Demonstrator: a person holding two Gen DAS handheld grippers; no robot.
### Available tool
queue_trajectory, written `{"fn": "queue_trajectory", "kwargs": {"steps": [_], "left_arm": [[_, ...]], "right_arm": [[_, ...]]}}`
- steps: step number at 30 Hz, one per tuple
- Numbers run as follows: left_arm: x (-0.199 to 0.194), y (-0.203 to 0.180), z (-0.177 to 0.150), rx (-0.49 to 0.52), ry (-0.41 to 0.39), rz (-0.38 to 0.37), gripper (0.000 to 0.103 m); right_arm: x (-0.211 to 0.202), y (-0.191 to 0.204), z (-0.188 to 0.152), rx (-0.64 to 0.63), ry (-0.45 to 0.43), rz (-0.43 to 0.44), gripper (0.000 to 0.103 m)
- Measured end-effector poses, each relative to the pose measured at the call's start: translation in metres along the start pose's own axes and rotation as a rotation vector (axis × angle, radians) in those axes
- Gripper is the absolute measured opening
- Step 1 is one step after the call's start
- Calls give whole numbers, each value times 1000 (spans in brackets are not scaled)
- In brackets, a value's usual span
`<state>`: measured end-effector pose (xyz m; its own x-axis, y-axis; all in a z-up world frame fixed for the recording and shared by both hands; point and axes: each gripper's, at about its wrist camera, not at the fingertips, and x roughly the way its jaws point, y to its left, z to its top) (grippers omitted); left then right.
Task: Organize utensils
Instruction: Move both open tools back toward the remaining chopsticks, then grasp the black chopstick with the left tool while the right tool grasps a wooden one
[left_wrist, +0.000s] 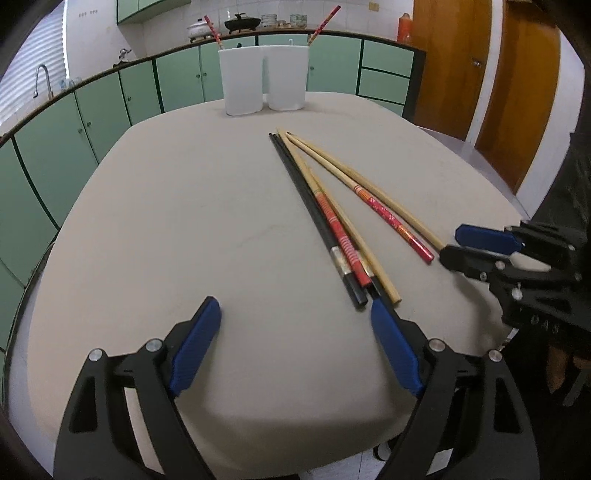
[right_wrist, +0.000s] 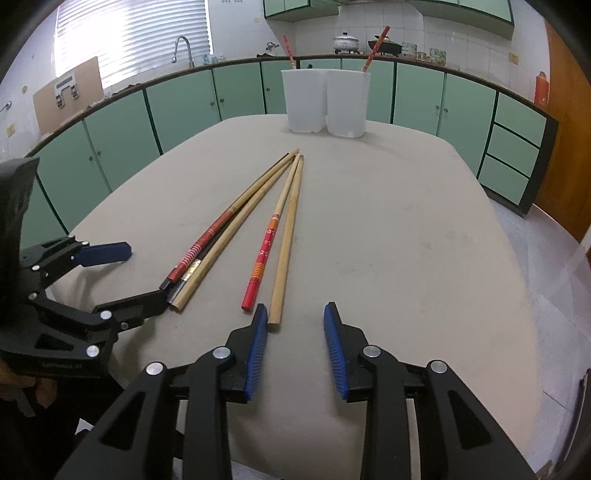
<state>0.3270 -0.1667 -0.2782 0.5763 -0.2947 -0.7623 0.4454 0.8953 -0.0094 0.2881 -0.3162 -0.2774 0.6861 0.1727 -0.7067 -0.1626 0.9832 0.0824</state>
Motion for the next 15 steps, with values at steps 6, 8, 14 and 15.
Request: {"fn": "queue_trajectory", "kwargs": {"steps": [6,8,14,15], "left_arm": [[-2,4,-2,-24,-7,20,73],[-5,8,-3,-33,-11,17,68],[-12,22,-8,-52,-18,19,54],[-11,22,-8,-50,-20,22,54]], "right_arm": [[0,0,0,4,0,3,33],[0,-1,0,7,-3,3,33],[-1,1,-2,14,-12,-15,33],[-1,3,-2,7,-12,-15,34]]}}
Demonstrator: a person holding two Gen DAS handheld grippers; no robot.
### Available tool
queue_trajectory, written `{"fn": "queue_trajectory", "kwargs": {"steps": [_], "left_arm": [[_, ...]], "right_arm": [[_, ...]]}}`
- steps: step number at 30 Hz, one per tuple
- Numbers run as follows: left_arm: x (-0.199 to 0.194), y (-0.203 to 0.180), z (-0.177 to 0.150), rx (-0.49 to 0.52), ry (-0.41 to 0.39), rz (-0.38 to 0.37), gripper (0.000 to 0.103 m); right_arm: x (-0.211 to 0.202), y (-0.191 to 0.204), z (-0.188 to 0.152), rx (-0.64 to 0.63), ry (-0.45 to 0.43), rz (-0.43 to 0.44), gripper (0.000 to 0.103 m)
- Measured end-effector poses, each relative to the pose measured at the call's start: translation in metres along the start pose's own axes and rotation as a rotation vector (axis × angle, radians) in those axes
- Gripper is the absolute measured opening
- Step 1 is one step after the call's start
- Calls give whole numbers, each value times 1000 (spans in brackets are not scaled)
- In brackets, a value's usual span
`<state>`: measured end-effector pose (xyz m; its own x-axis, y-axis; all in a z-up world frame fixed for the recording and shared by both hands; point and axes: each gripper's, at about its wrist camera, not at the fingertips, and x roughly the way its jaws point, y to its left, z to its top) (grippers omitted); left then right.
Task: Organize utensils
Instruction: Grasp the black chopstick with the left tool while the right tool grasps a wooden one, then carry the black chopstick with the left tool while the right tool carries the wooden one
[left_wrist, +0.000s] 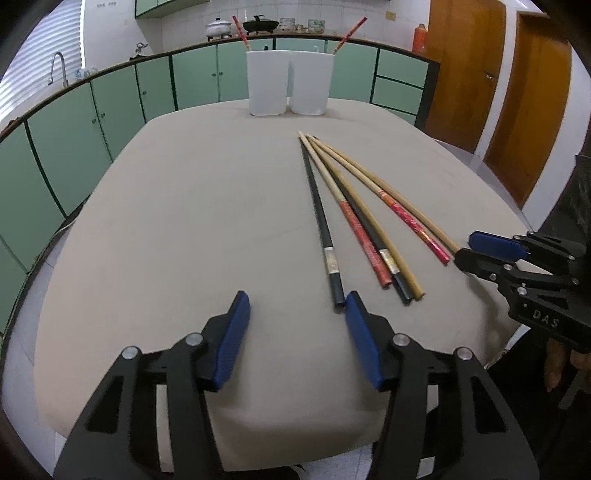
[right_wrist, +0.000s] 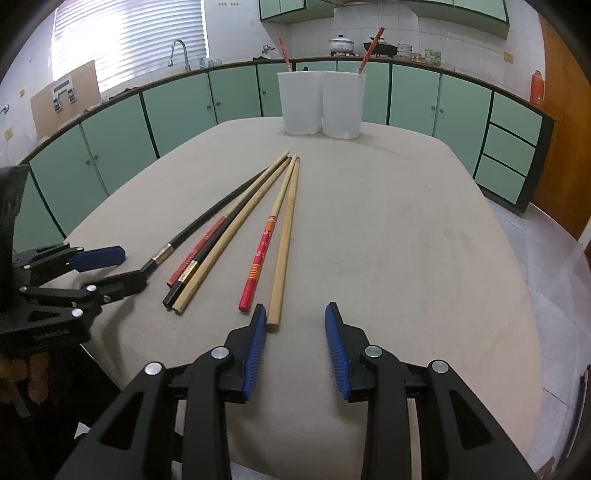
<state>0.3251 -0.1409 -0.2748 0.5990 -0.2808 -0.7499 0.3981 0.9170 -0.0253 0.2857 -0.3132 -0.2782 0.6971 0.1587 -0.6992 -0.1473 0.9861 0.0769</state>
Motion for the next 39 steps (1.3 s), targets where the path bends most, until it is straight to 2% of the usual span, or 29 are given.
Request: {"fn": "queue_trajectory", "kwargs": {"steps": [3,4,5,6,7,10,12,19,21,24,27,29,31,35,39], "left_arm": [[5,-4,3,9,-15,-9,57],[7,-5,3,11,-23,-4,57],[8,-6,4,7,-30,-2,57],[9,-5,5,0,-35,-1,53],[9,-3,6,-21,-48,10,46],[8,9,4,-94,-74,33,17],[5,16,1,-128,-80,44,10],[-12,24,-14,-197,-82,94,10],[-14,25,-15,-205,-74,85,12],[-13,21,-13,-152,-73,68,19],[-11,24,-11,-139,-72,34,19],[-9,25,-11,-132,-77,17,18],[-9,26,-13,-134,-84,3,6],[-14,27,-14,-180,-74,-39,6],[-36,29,-6,-223,-83,-56,6]], "right_arm": [[2,7,1,-19,-6,-11,33],[3,7,2,-16,-9,-16,31],[3,6,3,-10,-12,-21,24],[4,5,4,1,-17,-33,19],[4,3,5,16,-23,-48,8],[3,-3,3,62,-38,-87,7],[0,-6,0,91,-44,-112,7],[-11,-10,-9,158,-45,-170,7],[-12,-5,-11,148,-40,-157,8],[-14,2,-13,121,-44,-136,10],[-12,3,-13,114,-45,-141,10],[-10,4,-14,105,-49,-144,10],[-9,5,-13,97,-53,-147,8],[-20,5,-12,104,-61,-138,8],[-46,4,-4,113,-82,-123,7]]}}
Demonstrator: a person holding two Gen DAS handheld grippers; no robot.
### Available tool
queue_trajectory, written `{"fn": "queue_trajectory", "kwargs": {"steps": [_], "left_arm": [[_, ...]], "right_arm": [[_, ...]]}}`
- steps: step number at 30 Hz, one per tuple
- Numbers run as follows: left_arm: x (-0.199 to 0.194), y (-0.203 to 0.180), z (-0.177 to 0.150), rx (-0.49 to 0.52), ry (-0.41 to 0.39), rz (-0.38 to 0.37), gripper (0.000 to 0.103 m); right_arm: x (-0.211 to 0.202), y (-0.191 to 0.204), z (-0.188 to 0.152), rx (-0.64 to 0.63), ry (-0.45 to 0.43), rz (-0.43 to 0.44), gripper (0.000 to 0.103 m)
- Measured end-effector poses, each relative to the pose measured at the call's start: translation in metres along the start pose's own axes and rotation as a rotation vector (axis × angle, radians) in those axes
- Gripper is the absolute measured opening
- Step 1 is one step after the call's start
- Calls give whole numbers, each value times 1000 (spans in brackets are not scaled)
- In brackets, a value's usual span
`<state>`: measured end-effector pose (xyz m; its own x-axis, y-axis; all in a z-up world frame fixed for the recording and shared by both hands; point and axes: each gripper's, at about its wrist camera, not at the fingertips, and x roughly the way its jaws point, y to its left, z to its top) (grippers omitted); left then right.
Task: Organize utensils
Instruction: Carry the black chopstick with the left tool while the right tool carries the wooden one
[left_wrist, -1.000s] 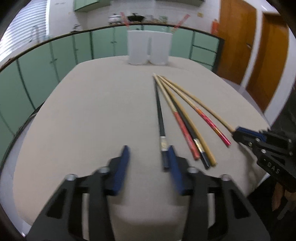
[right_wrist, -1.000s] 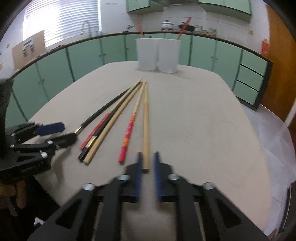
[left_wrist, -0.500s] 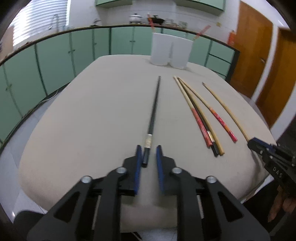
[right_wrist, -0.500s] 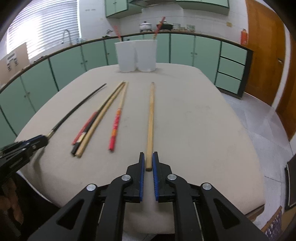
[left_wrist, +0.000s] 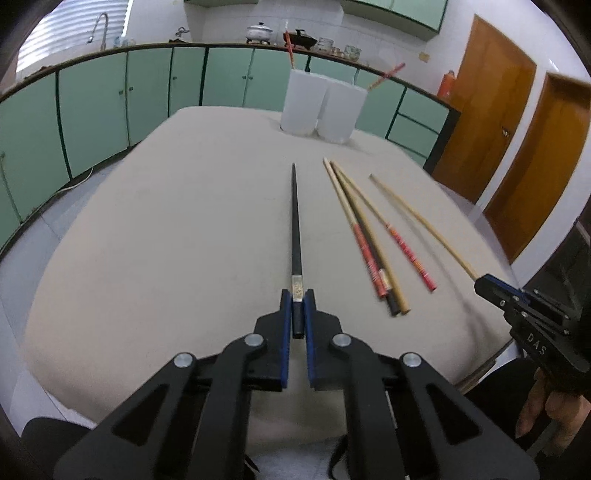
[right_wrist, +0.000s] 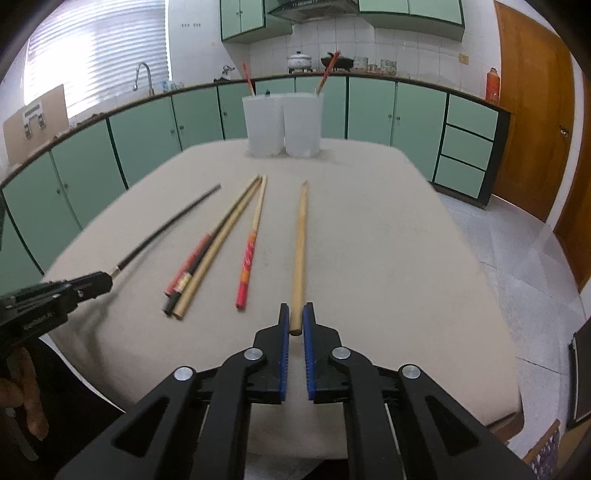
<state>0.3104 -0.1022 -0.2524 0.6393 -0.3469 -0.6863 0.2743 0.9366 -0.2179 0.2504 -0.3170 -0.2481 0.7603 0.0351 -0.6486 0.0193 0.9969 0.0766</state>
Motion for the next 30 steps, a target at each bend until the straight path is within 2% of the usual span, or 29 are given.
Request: {"fn": "queue_trajectory", "kwargs": {"steps": [6,17,22,30], "left_arm": [[-41,-4,22,-12,-49,-20,6],[-95,-16,75,77,-121,-32,6],[-102,-18,97,117,-119,-29,6],[-94,-18,134,146,-50,-71,6]], "right_arm": [[-43,-4,34,-17,-33,24,7],[-100,-2,107,-59,-105,96,7],[-97,1,137,-108,-80,112,7],[-77,8,183,-202,2,112,7]]}}
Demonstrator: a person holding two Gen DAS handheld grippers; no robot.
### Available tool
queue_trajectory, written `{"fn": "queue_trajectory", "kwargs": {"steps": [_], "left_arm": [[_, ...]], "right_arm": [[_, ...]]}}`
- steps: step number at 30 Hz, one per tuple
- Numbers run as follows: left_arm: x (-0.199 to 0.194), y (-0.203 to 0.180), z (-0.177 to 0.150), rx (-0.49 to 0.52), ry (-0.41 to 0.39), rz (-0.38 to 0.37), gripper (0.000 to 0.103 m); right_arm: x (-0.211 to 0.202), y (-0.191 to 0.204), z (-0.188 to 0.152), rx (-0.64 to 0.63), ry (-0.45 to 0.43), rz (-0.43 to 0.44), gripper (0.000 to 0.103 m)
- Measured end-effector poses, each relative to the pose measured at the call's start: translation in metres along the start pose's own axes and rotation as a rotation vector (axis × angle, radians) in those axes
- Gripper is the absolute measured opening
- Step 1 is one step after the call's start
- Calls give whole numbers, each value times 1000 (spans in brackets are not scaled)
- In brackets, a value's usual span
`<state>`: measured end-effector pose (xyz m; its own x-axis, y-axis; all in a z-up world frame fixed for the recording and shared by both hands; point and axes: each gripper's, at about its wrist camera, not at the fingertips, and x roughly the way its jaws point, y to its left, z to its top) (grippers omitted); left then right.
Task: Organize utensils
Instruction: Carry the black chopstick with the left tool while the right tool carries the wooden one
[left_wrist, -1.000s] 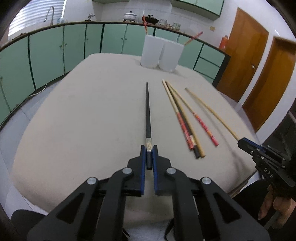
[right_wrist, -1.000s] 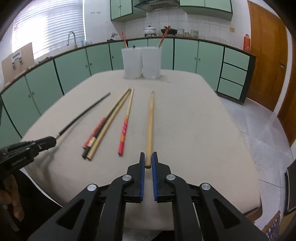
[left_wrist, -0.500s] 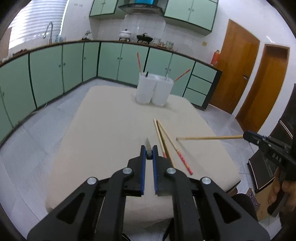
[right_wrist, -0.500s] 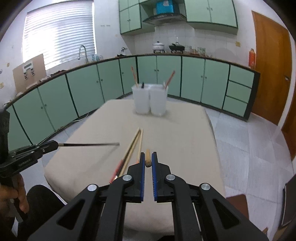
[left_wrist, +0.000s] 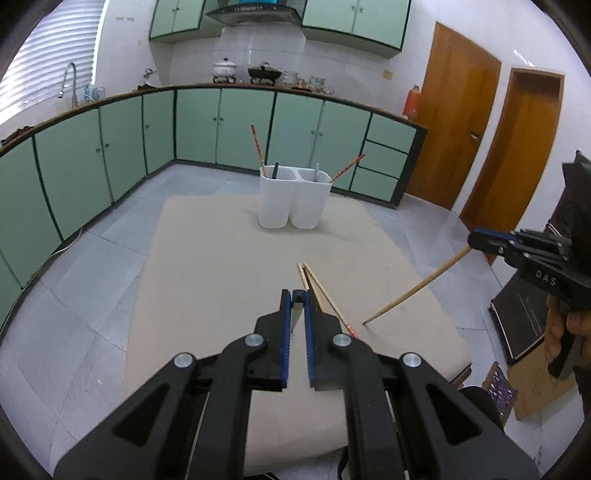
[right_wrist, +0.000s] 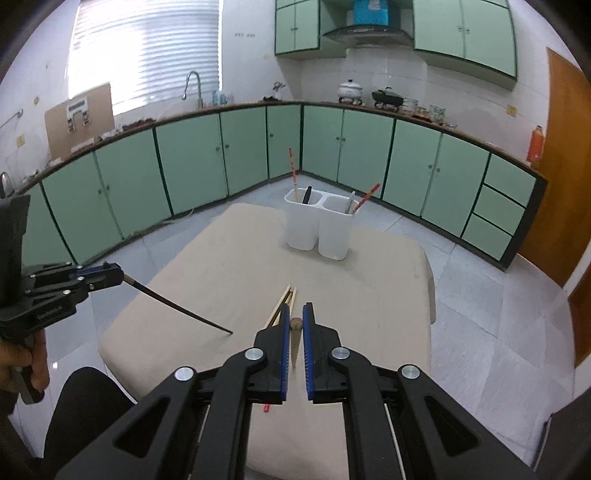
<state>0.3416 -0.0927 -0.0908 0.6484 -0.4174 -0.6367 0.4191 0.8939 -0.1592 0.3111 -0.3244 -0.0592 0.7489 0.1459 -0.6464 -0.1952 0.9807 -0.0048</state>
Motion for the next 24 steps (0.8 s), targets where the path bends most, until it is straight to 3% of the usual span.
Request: {"fn": "queue_trajectory", "kwargs": {"steps": [9,20,24], "left_arm": [[9,7,52,39,30,-11,6],[18,-5,120,114,24,-5,6],[29,-3,146,98,22,-5,6]], "right_arm": [[17,-14,50,-4,125,44,7],[24,-38,113,54,145,50,7],[29,-45,141,73,138,44,7]]}}
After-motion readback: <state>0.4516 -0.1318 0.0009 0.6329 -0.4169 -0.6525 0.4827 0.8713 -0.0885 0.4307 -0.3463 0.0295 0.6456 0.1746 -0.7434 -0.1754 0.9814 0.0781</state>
